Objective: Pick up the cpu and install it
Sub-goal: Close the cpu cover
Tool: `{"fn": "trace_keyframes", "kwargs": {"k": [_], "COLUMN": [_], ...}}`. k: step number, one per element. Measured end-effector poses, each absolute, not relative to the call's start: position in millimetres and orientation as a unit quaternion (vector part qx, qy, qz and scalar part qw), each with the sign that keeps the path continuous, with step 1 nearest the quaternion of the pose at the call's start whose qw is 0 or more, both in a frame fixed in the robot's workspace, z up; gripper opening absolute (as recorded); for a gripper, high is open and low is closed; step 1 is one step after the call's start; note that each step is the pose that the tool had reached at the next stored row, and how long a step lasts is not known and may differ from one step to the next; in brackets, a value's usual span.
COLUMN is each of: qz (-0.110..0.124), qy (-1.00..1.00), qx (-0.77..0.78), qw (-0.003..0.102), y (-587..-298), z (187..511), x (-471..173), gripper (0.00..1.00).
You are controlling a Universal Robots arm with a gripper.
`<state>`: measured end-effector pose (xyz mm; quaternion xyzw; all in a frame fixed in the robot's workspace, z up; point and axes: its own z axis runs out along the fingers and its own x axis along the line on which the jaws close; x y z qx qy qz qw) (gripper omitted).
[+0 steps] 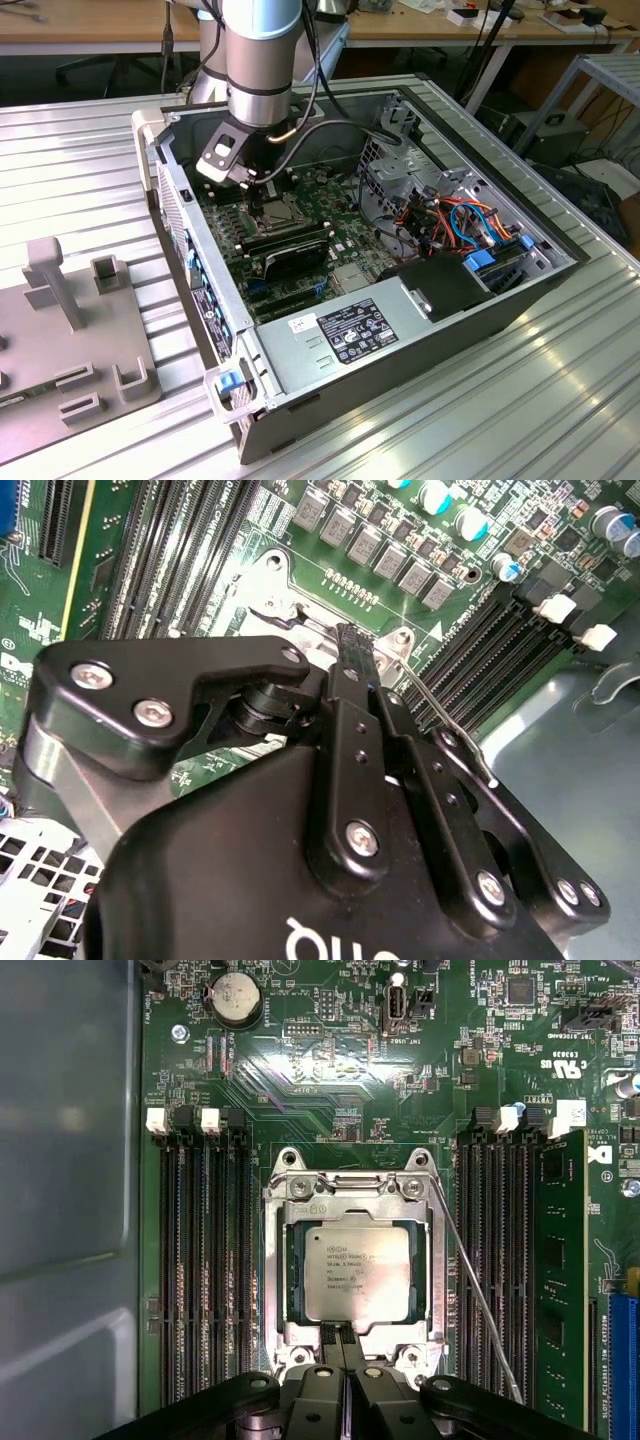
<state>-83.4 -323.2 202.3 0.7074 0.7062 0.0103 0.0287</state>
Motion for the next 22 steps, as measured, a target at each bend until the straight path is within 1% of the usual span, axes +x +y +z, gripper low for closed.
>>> {"fn": "trace_keyframes", "kwargs": {"k": [6,11,22], "qz": [0.010,0.010,0.010], "qy": [0.706,0.706,0.706], "qx": [0.707,0.707,0.707], "qw": [0.029,0.029,0.029], "y": [-323,-323,-323], "z": [216,216,216], "x": [-83,-82,-58], "gripper": [0.11,0.11,0.11]}}
